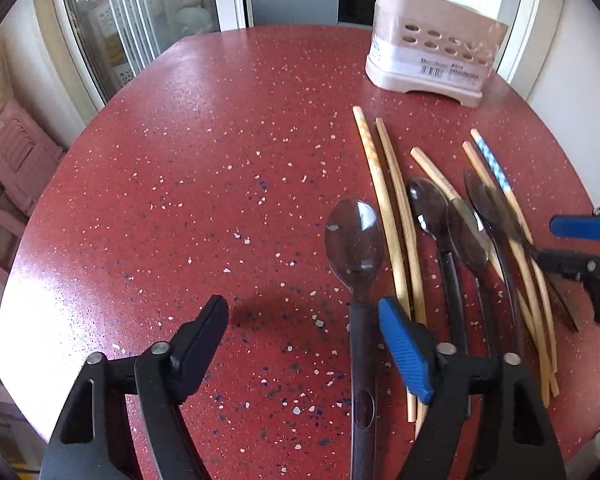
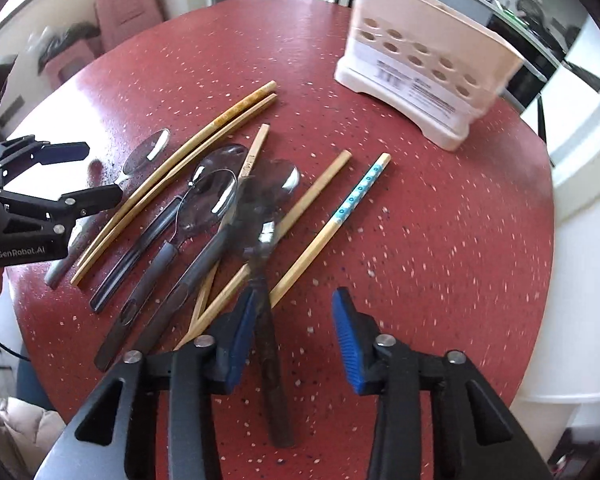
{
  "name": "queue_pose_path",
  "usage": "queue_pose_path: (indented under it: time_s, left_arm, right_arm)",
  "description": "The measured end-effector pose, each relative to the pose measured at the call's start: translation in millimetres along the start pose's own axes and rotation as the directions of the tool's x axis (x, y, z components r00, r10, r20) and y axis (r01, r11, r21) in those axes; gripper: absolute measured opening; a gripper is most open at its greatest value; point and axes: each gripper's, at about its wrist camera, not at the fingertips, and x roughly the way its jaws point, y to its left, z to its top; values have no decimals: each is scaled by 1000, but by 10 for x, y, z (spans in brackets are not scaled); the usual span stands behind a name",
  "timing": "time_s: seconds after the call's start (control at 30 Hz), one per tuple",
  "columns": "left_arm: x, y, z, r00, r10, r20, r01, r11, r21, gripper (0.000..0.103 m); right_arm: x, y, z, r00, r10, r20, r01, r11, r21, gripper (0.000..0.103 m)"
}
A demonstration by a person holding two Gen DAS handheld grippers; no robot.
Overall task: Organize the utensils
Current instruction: 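Lower the left gripper onto a dark-handled spoon and close on it, then carry the spoon to the pink caddy and drop it in with the left gripper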
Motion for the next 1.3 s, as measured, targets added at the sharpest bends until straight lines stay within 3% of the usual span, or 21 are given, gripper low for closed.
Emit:
queue_pose_path:
  time_s: [0.27, 0.47, 0.5, 0.53, 0.57, 0.6, 0.67, 0.7, 0.77, 0.9, 1.03, 1.2, 1.3]
  left_arm:
    - [13, -39, 37, 1000, 12, -16, -12, 1000, 26, 99]
    - [68, -65, 123, 999, 10, -33, -9, 1000, 23, 99]
    - [75, -78, 135, 999, 9, -32, -8, 999, 34, 98]
    - [72, -90, 141, 999, -4, -33, 6, 999, 44, 91]
    - [57, -96, 132, 999, -25, -38, 27, 998, 50, 81]
    - [48, -112, 139, 998, -46, -45, 48, 997, 54, 77]
    - [38, -172, 163, 997, -52, -49, 56, 995, 77, 52]
    - [36, -194, 174, 997, -63, -53, 67, 994, 83, 45]
    - [38, -199, 192, 997, -61, -55, 65, 995, 78, 41]
    - [-9, -142, 166, 994, -100, -36, 101, 994, 29, 41]
    - [-213, -67, 202, 989, -136, 54, 138, 990, -37, 41]
    - [-563, -47, 539, 970, -147, 192, 164, 983, -80, 41]
    - [-773, -69, 866, 949, -149, 277, 179, 980, -86, 41]
  right_arm:
    - [-1, 16, 52, 995, 73, -64, -74, 997, -27, 32]
    - [138, -112, 71, 988, 114, -102, -111, 993, 40, 32]
    - [144, -112, 85, 988, 115, -105, -111, 993, 39, 27]
    - [145, -103, 89, 987, 115, -108, -112, 993, 36, 17]
    - [101, -102, 50, 987, 116, -109, -113, 993, 36, 13]
    - [87, -108, 41, 987, 120, -105, -117, 992, 40, 13]
    - [57, -134, 22, 985, 140, -96, -136, 989, 55, 13]
    - [35, -156, 8, 985, 146, -87, -141, 988, 64, 13]
    - [-22, -232, -20, 984, 160, -77, -154, 985, 78, 13]
    - [-176, -441, -111, 974, 225, -27, -219, 965, 141, 13]
    - [-399, -641, -155, 955, 287, 71, -295, 931, 213, 13]
    - [-770, -921, -19, 930, 298, 213, -349, 899, 263, 13]
    - [-1028, -1126, 192, 913, 255, 318, -345, 899, 270, 13]
